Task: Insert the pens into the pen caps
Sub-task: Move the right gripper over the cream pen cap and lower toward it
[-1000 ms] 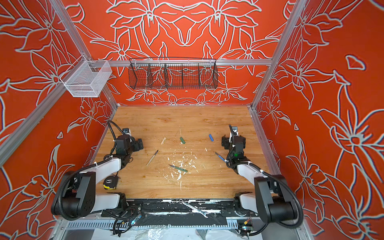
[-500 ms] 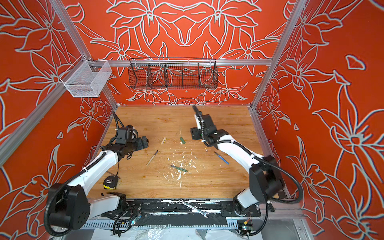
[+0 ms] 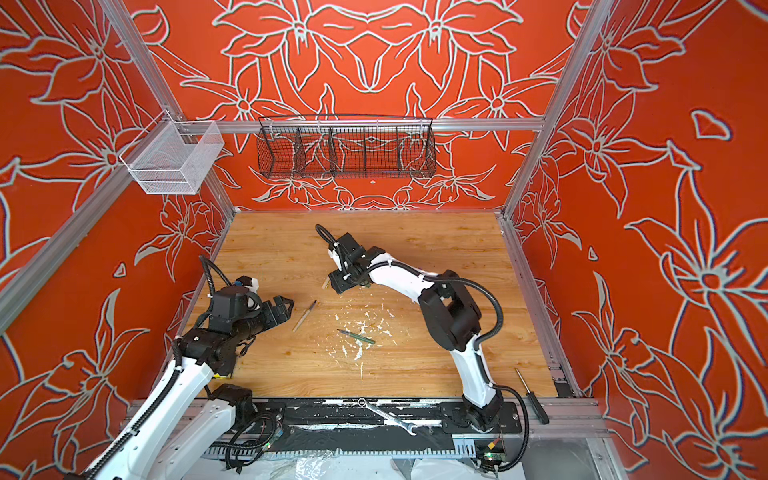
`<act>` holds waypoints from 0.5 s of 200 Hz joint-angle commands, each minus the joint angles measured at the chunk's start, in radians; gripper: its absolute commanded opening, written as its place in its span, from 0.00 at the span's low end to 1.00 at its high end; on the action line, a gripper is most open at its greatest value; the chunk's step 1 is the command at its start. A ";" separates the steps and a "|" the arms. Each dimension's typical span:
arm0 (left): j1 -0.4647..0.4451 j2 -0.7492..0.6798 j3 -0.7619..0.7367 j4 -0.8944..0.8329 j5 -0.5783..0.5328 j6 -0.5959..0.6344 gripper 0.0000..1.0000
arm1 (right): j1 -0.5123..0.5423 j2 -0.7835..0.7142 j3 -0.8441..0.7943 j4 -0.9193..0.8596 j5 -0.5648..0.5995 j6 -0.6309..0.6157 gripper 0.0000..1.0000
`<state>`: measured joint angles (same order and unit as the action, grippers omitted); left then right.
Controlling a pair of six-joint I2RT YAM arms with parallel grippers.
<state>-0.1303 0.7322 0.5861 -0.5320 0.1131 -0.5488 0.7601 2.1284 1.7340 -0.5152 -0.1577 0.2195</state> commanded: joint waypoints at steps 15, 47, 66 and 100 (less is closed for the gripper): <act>-0.002 -0.023 -0.003 -0.042 -0.001 -0.040 0.97 | 0.011 0.131 0.159 -0.070 -0.009 0.069 0.63; -0.002 -0.023 -0.004 -0.040 -0.013 -0.034 0.97 | 0.018 0.224 0.257 -0.083 -0.019 0.114 0.62; -0.002 -0.023 -0.003 -0.040 -0.022 -0.033 0.97 | 0.027 0.260 0.303 -0.074 -0.005 0.128 0.62; -0.002 -0.028 -0.003 -0.042 -0.027 -0.032 0.97 | 0.062 0.391 0.522 -0.220 0.093 0.085 0.62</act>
<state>-0.1303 0.7158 0.5858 -0.5499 0.1036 -0.5697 0.7872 2.4397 2.1117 -0.6132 -0.1463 0.3119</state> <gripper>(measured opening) 0.971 0.617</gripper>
